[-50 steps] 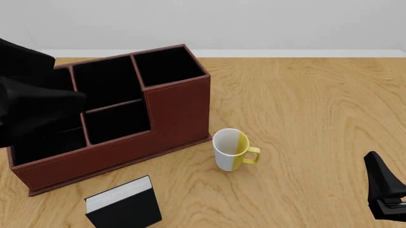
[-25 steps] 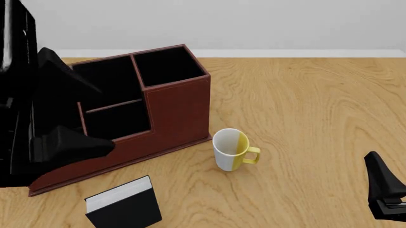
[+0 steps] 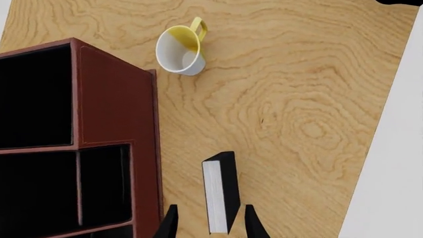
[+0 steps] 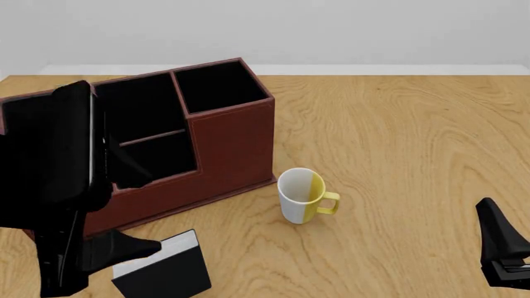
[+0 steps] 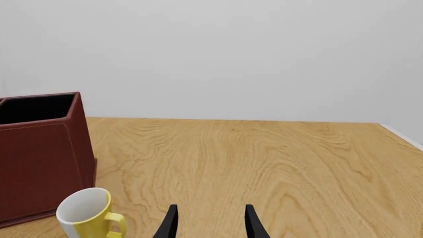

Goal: Pick up the book and place it in the front compartment of the caddy.

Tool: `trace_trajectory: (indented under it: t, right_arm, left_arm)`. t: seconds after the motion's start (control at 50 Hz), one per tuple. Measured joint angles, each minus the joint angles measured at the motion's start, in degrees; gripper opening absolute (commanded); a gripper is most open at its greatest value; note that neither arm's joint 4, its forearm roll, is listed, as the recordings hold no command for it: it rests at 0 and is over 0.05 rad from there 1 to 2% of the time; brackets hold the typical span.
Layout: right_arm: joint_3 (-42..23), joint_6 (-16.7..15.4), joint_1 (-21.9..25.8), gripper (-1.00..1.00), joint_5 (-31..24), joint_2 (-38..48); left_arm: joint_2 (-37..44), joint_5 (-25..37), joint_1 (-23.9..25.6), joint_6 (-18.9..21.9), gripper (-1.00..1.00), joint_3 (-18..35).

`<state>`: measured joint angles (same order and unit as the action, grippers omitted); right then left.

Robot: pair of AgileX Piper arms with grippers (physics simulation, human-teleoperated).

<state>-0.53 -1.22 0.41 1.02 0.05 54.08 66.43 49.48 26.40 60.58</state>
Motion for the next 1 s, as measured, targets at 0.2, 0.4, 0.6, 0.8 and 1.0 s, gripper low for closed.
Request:
trace_trajectory:
  t: [0.2, 0.4, 0.6, 0.8, 1.0]
  right_arm:
    - [0.0, 0.0, 0.0, 1.00, 0.0, 0.0]
    - [0.0, 0.0, -0.1, 1.00, 0.0, 0.0]
    - [0.0, -0.1, -0.1, 1.00, 0.0, 0.0]
    - [0.0, -0.2, -0.1, 1.00, 0.0, 0.0]
    - [0.0, -0.4, -0.1, 1.00, 0.0, 0.0]
  left_arm:
    - [0.2, -3.7, -0.1, -0.3, 1.00, -4.6]
    - [1.1, -8.9, -1.8, -0.2, 1.00, -9.4]
    - [2.3, -14.6, -2.9, -1.2, 1.00, -14.2]
    - [3.3, -20.0, -2.6, -3.6, 1.00, -18.5]
    - [4.3, -24.6, -2.6, -5.9, 1.00, -22.4]
